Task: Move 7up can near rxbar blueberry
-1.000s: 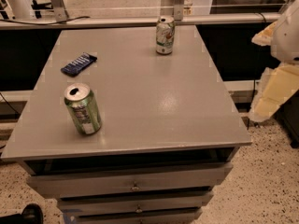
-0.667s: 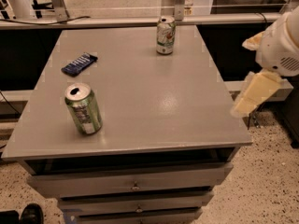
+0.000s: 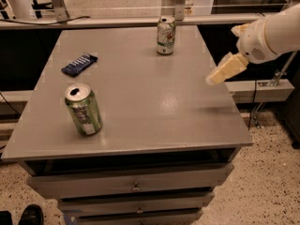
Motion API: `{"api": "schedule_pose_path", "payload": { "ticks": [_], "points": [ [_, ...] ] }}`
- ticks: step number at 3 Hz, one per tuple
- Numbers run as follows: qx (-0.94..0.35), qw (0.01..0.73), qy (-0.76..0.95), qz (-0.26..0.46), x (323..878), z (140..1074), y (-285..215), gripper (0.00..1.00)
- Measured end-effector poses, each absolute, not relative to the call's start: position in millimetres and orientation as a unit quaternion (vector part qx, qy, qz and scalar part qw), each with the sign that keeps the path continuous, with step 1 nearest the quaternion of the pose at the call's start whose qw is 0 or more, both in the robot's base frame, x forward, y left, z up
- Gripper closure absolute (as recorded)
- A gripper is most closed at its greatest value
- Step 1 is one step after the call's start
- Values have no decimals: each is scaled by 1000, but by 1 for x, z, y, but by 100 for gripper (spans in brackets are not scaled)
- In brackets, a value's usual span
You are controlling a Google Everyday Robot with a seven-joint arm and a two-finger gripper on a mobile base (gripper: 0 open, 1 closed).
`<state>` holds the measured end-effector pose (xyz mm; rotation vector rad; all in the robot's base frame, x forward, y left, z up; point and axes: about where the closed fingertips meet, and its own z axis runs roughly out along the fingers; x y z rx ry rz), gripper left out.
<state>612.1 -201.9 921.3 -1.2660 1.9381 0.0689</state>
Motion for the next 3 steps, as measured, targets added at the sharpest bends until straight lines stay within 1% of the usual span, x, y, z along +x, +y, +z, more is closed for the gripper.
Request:
{"api": "schedule_pose_path", "payload": {
  "ticks": [1,2,3],
  "points": [
    [-469,474,743,63,672,928,-191,0],
    [-443,531,716,96,719,942,-175,0],
    [-412,563,702,142,755,940,-147,0]
  ]
}}
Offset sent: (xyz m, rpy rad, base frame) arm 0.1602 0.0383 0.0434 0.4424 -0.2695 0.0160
